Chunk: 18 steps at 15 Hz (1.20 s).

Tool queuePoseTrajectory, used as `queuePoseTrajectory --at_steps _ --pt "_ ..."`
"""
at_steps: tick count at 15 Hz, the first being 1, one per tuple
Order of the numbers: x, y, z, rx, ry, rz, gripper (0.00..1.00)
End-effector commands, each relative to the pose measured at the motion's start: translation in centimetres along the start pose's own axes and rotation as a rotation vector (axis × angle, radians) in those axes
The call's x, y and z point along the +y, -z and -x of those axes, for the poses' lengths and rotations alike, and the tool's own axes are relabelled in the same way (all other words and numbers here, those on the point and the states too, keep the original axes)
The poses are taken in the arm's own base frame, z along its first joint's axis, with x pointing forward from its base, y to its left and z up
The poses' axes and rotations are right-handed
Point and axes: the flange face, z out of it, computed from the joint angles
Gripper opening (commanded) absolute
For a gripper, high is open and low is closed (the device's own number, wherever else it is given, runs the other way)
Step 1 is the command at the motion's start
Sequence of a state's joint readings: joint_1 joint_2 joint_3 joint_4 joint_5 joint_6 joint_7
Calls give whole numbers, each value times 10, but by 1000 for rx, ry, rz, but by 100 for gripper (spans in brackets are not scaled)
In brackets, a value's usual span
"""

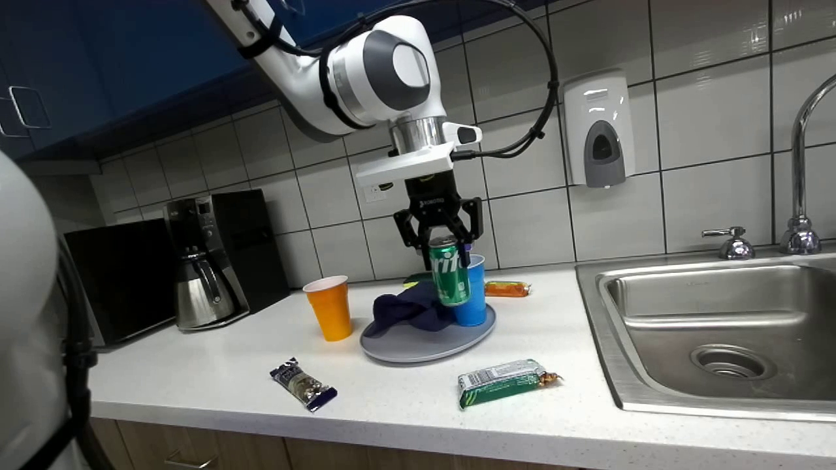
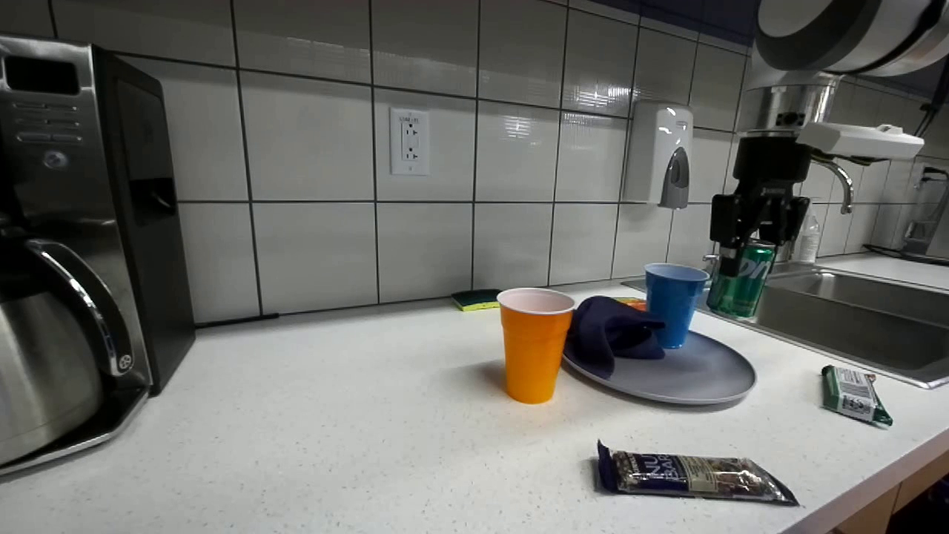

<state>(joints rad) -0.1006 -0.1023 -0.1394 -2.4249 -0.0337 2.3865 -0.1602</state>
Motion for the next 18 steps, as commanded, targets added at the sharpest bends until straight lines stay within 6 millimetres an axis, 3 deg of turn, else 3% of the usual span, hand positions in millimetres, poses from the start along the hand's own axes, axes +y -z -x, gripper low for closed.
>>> queuePoseTrajectory --at_steps 1,9,18 --pt "25 6 0 6 -59 23 38" --pt "74 -14 1 -30 -180 62 38" --pt "96 -52 -26 -86 -259 94 38"
